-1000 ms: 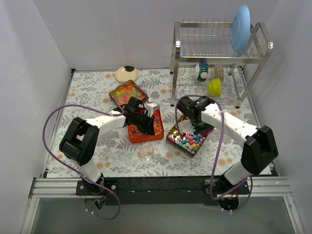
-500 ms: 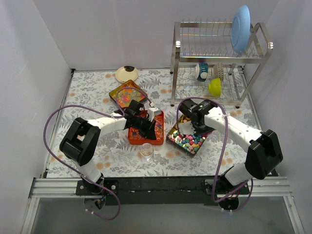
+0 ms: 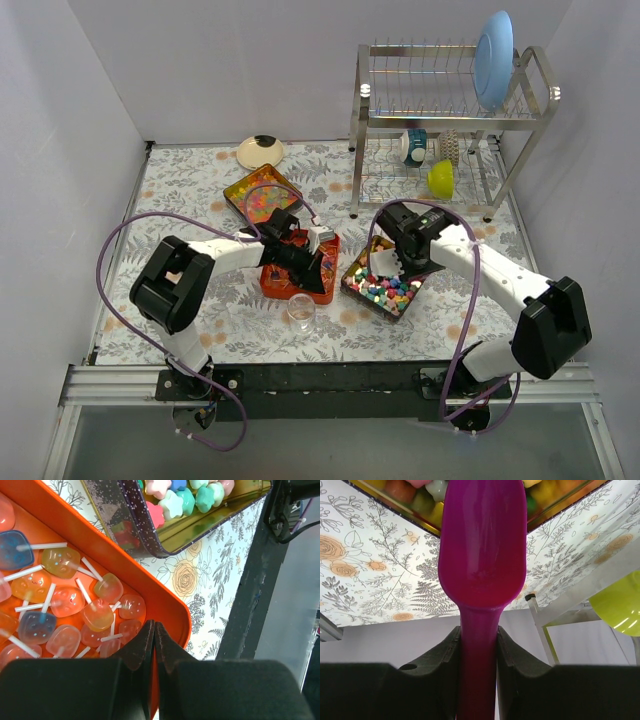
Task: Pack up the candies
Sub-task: Scoop the fake candies from the storage box.
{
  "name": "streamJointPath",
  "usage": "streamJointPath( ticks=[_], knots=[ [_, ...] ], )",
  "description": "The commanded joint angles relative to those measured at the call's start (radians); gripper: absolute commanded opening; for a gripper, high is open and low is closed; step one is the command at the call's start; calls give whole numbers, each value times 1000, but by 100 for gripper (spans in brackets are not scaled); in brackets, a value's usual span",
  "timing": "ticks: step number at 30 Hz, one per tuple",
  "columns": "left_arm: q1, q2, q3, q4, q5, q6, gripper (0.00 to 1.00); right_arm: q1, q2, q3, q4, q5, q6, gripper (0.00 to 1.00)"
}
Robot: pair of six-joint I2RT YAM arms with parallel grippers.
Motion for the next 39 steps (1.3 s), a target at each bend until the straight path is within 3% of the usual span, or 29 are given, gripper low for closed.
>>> streamJointPath(
  ticks=[1,11,23,29,39],
  knots=[
    [-8,3,17,26,51,0,0,4,55,5,-38,-180,-33,1],
    [-11,18,26,48,63,-27,0,3,69,-22,-2,-191,-3,1],
    [-11,40,32,94,100,-92,0,81,245,176,-65,-230,256,1],
    [-11,44,30,130,141,-147,0,156,261,171,-2,-274,365,1],
    [-11,90,55,150,174,-190,0,155,259,99,119,-369,601,1]
  ],
)
